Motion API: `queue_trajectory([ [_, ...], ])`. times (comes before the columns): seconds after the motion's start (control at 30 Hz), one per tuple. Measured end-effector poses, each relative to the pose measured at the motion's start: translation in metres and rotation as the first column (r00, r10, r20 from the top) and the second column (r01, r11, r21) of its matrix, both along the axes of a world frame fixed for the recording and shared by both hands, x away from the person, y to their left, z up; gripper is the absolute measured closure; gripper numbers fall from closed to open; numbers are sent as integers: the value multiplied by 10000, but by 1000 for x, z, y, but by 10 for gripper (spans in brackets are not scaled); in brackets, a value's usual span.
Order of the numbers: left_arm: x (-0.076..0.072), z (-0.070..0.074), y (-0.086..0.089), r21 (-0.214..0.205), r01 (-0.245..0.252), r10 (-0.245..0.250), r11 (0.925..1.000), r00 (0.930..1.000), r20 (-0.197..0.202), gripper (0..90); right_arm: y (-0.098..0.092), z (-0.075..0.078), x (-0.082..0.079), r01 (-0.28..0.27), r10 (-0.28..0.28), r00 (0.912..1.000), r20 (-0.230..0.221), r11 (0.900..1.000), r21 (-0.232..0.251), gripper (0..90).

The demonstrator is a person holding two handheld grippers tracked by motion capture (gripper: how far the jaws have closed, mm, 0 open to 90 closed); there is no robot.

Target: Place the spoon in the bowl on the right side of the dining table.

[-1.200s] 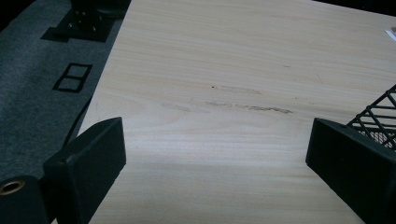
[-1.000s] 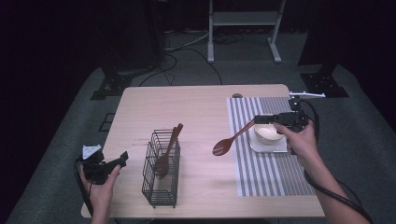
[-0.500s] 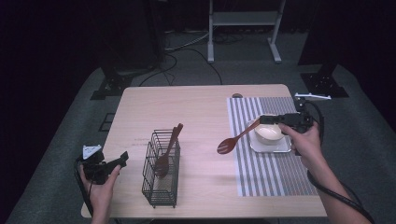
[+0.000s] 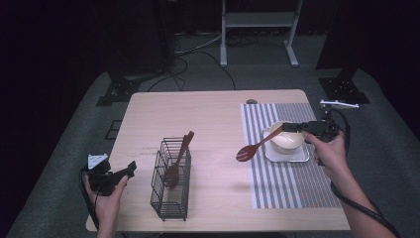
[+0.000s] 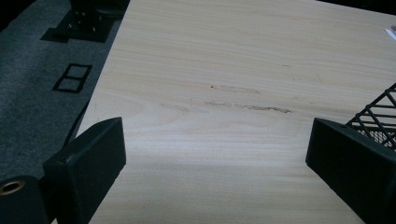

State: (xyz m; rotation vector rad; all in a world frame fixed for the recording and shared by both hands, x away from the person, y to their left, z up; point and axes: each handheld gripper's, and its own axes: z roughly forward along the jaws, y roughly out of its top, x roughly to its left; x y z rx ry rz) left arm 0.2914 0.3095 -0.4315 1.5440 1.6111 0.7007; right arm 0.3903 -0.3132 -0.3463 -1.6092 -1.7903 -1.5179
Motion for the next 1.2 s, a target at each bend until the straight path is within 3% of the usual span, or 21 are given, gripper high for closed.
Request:
queue_trajectory([
  [1.2, 0, -1, -1, 23, 45, -45, 10000, 10000, -5, 39, -42, -2, -4, 1090, -1090, 9940, 5, 9940, -28, 832],
])
